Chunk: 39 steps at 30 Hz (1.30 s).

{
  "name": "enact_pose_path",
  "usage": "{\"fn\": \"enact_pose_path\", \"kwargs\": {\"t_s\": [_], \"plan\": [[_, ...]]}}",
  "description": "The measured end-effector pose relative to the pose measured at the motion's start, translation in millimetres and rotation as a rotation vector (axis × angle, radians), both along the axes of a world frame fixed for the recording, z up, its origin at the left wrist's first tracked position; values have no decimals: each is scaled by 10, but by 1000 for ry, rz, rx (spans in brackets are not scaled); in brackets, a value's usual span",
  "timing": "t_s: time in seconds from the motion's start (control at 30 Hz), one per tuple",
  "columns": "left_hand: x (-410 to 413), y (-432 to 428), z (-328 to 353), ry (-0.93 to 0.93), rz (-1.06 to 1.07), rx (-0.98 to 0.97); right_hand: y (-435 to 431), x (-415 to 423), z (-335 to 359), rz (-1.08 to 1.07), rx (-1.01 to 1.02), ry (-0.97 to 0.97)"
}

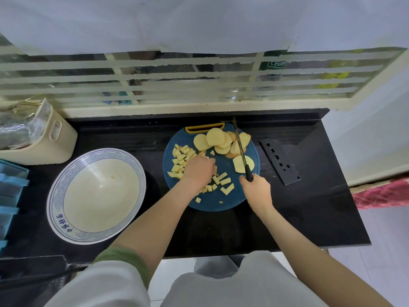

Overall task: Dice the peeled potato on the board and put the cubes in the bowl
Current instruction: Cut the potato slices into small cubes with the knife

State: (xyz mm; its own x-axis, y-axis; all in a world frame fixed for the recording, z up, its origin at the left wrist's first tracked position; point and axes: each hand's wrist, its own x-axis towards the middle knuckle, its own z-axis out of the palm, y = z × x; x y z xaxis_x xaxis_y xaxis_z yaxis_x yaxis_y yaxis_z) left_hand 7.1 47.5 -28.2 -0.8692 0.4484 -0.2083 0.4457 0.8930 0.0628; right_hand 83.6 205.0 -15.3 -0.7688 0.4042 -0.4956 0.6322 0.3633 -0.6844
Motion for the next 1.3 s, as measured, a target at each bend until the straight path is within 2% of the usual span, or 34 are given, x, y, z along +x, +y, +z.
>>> {"fn": "enact_pose_path", "kwargs": {"t_s": [0.2,0.37,0.6,0.73,0.87,1.17,1.3], "plan": [[-2,-39,-18,55,-27,-137,-17,-10,-14,-5,-28,-7],[2,-20,-80,9,-15,-77,-52,-4,-19,-9,-36,-8],[-37,-22,-71,-36,-99,-117,-94,-4,-28,-19,-56,-10],[-46,-22,-15,14,-88,-131,-122,-18,-32,-10,-52,-16],[-14,38,-12,46,-77,-55,-141,-48,-29,1,-41,-8],[-91,263,-126,-83,111,-149,-94,-48,-25,-17,-31,-19],[-100,251,-131,-109,49,-149,-79,-61,-28,-37,-37,-22]]}}
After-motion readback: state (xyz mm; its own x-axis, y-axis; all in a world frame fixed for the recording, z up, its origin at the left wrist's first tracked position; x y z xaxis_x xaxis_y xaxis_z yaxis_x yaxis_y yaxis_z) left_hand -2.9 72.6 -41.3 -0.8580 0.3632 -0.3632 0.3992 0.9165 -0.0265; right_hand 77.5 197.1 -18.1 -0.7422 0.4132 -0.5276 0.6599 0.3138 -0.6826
